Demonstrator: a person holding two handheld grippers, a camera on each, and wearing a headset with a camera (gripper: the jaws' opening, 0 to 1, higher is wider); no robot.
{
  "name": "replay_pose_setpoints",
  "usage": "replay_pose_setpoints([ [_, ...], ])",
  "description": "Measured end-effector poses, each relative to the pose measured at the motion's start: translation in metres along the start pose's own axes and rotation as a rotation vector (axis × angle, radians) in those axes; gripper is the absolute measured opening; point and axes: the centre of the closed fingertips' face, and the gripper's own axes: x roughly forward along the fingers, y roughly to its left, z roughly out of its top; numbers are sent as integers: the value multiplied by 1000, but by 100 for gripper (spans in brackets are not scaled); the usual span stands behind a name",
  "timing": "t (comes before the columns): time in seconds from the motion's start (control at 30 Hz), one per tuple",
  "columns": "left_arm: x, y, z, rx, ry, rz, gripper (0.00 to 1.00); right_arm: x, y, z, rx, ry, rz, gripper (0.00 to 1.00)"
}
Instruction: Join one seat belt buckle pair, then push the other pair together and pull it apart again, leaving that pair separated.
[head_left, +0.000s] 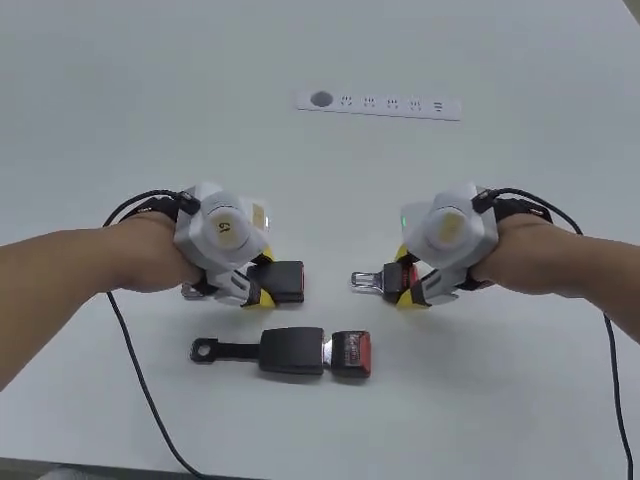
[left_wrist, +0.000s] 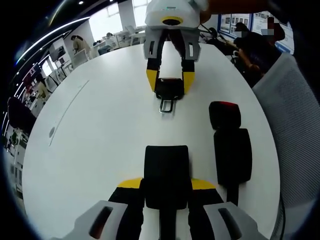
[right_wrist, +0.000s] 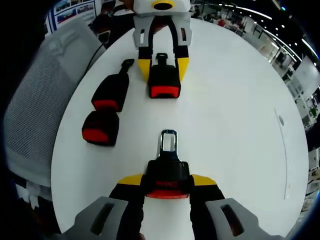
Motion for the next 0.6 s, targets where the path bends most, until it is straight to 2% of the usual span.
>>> replay_pose_setpoints([
  [0.23,0,-1,0,1,3,1,34,8,3,22,-13,-24,9,32],
  [0.6,-1,-2,2,4,4,-4,34,22,6,49,-8,-51,13,32],
])
